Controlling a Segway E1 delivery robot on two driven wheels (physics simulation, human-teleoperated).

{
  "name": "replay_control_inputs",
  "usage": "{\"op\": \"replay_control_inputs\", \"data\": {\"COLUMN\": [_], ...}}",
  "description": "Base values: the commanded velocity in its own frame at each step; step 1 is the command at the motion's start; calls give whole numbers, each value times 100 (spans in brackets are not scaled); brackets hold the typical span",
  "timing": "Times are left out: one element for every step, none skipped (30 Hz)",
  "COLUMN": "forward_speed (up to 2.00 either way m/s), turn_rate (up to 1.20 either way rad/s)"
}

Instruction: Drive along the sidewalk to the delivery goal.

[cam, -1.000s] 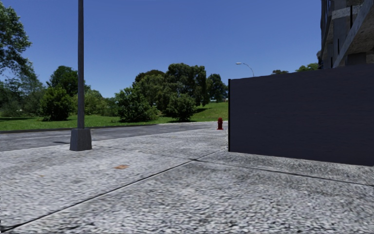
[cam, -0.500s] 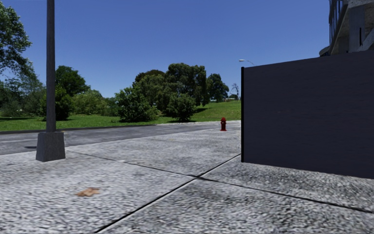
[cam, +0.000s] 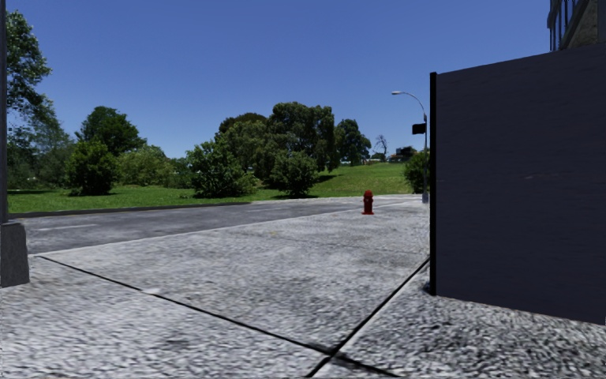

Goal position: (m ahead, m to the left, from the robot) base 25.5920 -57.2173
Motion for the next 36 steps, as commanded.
{"op": "replay_control_inputs", "data": {"forward_speed": [200,200,200,200,200,200,200,200,200,200,200,200,200,200,200,200,200,200,200,200,200,200,200,200,200,200,200,200,200,200,200,200,200,200,200,200], "turn_rate": [0,0,0,0,0,0,0,0,0,0,0,0,0,0,0,0,0,0,-2,-14,-21,-21,-24,-27,-27,-31,-34,-39,-39,-44,-47,-47,-48,-49,-50,-50]}}
